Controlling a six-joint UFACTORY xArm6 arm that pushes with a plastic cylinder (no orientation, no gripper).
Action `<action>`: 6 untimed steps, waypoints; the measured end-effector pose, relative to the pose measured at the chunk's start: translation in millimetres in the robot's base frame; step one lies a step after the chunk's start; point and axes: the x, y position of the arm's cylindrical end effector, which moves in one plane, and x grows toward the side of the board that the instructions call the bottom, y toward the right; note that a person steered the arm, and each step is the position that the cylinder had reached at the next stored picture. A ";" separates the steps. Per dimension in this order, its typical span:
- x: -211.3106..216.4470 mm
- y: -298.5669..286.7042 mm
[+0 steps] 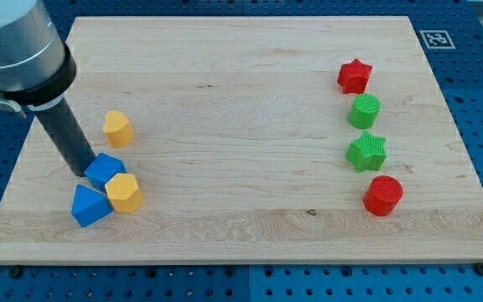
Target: Place yellow heart diagonally towards blue cube
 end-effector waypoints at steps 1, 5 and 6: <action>-12.3 -2.2; -46.0 46.0; -47.4 62.7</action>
